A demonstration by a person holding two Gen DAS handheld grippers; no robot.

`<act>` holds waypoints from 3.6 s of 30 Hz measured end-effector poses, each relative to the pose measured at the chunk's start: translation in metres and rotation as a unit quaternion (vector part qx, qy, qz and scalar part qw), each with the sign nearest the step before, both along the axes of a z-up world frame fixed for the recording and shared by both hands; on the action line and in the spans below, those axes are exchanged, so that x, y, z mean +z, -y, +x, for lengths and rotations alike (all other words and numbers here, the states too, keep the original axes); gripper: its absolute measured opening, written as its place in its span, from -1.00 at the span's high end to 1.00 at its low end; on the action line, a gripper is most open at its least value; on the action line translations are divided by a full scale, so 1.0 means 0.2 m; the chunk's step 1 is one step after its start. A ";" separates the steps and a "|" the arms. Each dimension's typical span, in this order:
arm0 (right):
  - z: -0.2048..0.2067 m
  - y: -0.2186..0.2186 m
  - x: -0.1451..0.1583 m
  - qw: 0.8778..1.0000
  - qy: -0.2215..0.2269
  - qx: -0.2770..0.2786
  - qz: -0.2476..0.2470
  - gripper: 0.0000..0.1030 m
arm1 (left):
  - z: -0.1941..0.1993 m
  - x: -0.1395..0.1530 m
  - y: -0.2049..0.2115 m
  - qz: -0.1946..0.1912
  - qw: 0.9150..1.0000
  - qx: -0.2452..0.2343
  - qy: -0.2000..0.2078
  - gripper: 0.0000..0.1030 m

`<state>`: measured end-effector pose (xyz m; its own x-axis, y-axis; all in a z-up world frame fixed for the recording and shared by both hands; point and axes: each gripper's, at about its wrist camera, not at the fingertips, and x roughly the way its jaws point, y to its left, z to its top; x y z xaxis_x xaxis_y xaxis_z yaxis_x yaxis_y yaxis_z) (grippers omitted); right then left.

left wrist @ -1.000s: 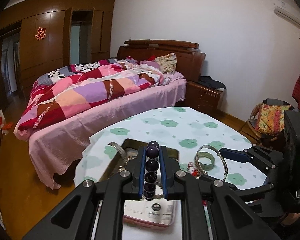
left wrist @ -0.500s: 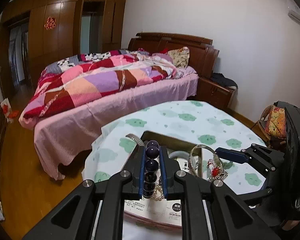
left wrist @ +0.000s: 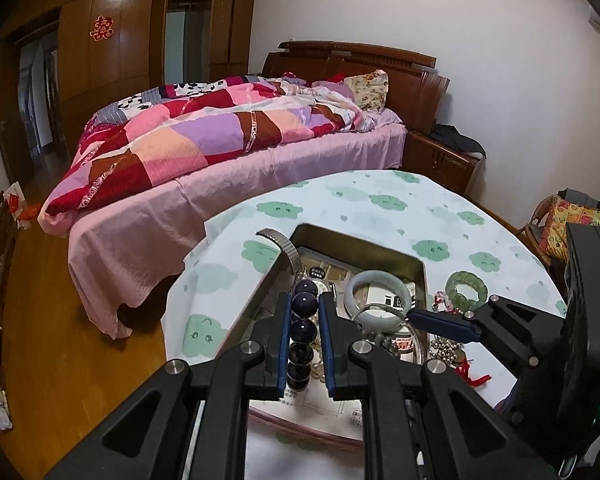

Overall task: Organize jewelry
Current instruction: 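Lower the silver bangle into the tin with the right tool while the left tool drops the purple beads in, then grasp the red-tasseled gold coin charm with the right tool and lift it, then grasp the gold bead chain with the left tool while the right tool holds the charm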

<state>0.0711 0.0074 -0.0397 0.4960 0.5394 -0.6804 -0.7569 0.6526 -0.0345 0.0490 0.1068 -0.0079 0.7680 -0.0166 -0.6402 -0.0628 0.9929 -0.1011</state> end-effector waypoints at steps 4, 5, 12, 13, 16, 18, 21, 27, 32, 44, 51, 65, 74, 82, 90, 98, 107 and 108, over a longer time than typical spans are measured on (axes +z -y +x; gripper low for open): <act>-0.02 -0.04 -0.03 1.000 -0.005 0.011 -0.006 -0.31 | 0.01 -0.02 0.01 0.001 1.000 -0.003 -0.008 0.75; -0.02 -0.04 -0.03 1.000 -0.006 0.012 -0.008 -0.31 | 0.02 -0.03 0.01 0.002 1.000 -0.004 -0.010 0.75; -0.01 -0.04 -0.05 1.000 -0.017 0.014 -0.005 -0.32 | 0.03 -0.07 0.02 0.002 1.000 -0.006 -0.020 0.75; -0.01 -0.05 -0.05 1.000 -0.018 0.015 -0.005 -0.33 | 0.03 -0.07 0.02 0.002 1.000 -0.005 -0.022 0.75; 0.00 -0.04 -0.05 0.999 -0.029 0.016 0.002 -0.33 | 0.03 -0.09 0.01 0.000 1.000 0.002 -0.026 0.74; 0.00 -0.04 -0.06 0.999 -0.032 0.014 0.004 -0.35 | 0.03 -0.09 0.01 -0.001 1.000 0.001 -0.027 0.74; -0.01 -0.02 -0.05 1.000 -0.028 0.008 0.007 -0.51 | 0.02 -0.07 0.02 0.003 1.000 0.005 -0.022 0.68; -0.05 0.07 -0.01 0.999 -0.024 0.003 0.021 -0.58 | -0.04 0.02 0.01 0.005 1.000 0.022 0.019 -0.35; -0.06 0.26 0.02 0.999 -0.019 -0.027 0.028 -0.62 | -0.05 0.03 -0.01 -0.003 0.999 0.035 0.022 -0.36; 0.04 0.73 -0.09 0.984 -0.071 -0.159 0.037 -0.65 | -0.05 -0.07 0.20 0.016 1.000 0.011 -0.005 -0.36; -0.02 0.58 -0.11 0.993 -0.068 -0.092 0.018 -0.50 | -0.05 -0.11 0.27 0.032 0.999 -0.001 -0.014 -0.36; 0.04 0.44 -0.23 0.990 -0.109 -0.077 -0.038 0.82 | -0.05 -0.12 0.28 0.019 1.000 0.000 -0.016 -0.36; 0.02 0.69 -0.20 0.985 -0.102 -0.140 -0.021 0.84 | -0.06 -0.13 0.39 0.025 0.999 -0.030 -0.016 -0.35; 0.12 0.94 -0.21 0.972 -0.088 -0.218 -0.021 0.84 | -0.02 -0.14 0.63 0.047 0.994 -0.096 -0.017 -0.04; 0.13 0.99 -0.19 0.970 -0.087 -0.228 0.001 0.84 | 0.10 -0.26 0.82 0.038 0.988 -0.139 -0.056 0.17; 0.13 1.00 -0.20 0.972 -0.087 -0.219 0.005 0.84 | 0.20 -0.37 0.87 0.044 0.986 -0.133 -0.092 0.49; 0.12 0.99 -0.20 0.974 -0.086 -0.207 0.007 0.84 | 0.15 -0.34 0.88 0.043 0.987 -0.137 -0.079 0.95; 0.12 0.99 -0.20 0.975 -0.086 -0.207 0.010 0.84 | 0.13 -0.32 0.88 0.039 0.987 -0.138 -0.074 0.95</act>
<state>0.0950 -0.1912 -0.0801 0.5524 0.3314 -0.7649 -0.4229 0.9021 0.0854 0.0748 -0.0698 -0.0725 0.6396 -0.1584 -0.7522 0.2031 0.9786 -0.0334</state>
